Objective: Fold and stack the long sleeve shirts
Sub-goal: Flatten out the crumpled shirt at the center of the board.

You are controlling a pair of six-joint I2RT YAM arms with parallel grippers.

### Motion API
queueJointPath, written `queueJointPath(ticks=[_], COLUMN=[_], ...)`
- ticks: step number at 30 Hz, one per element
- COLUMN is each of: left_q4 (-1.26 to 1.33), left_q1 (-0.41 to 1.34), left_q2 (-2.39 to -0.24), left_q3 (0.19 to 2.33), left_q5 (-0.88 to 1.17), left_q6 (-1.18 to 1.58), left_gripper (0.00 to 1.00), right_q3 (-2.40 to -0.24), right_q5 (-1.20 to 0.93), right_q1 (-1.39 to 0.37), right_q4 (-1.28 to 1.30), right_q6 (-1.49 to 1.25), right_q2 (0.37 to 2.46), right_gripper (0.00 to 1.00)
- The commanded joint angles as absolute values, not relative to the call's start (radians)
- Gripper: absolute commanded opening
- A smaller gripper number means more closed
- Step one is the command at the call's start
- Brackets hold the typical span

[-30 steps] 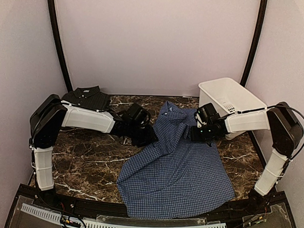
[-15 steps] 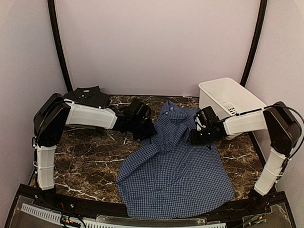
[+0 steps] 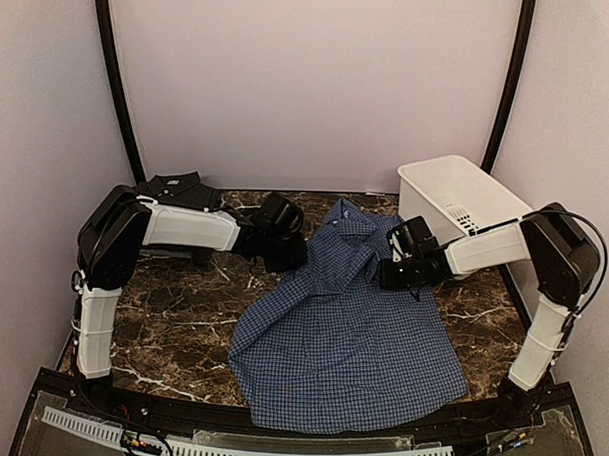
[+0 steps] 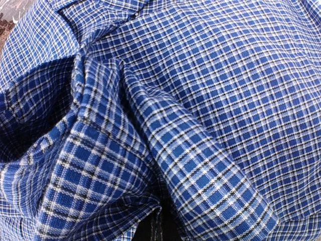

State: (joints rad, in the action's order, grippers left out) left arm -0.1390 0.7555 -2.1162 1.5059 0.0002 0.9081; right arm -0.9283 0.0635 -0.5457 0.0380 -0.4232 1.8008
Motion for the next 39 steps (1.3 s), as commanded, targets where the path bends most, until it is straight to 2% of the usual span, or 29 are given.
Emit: queueJointPath(ticks=[1,2,4,7,9,12,15,28,35,39], left_q4=[-0.151,-0.144,-0.118,-0.075,-0.058,-0.029,0.076,0.413,0.447,0.400], left_q1=[0.736,0.728,0.716,0.702,0.697,0.694,0.693,0.693,0.693,0.693], left_q2=[-2.108,-2.109,-2.114,-2.117,-2.114,-2.095,-2.026,-1.697,-1.577,-1.501], left_q3=[1.546,1.546,1.547,1.548,1.548,1.538,1.465,1.140,1.043,1.002], left_q5=[-0.032,-0.025,-0.008,0.038,0.054,0.057,0.045,-0.087,-0.183,-0.306], left_q6=[0.857,0.854,0.849,0.850,0.854,0.852,0.853,0.745,0.670,0.610], left_gripper=[0.19,0.24,0.26,0.24,0.19,0.05,0.00,0.01,0.04,0.03], right_q3=[-0.900,-0.897,-0.892,-0.882,-0.878,-0.873,-0.870,-0.864,-0.868,-0.870], right_q5=[0.061,0.061,0.063,0.065,0.066,0.066,0.069,0.058,0.054,0.051], right_q1=[-0.552,-0.552,-0.552,-0.552,-0.552,-0.552,-0.552,-0.552,-0.552,-0.552], right_q4=[0.083,0.081,0.078,0.070,0.068,0.066,0.066,0.057,0.058,0.058], right_q6=[-0.416,-0.416,-0.416,-0.417,-0.418,-0.418,-0.421,-0.425,-0.424,-0.426], right_q2=[1.861,1.864,1.870,1.878,1.884,1.895,1.906,1.953,1.972,1.980], right_gripper=[0.00,0.00,0.00,0.00,0.00,0.00,0.00,0.00,0.00,0.00])
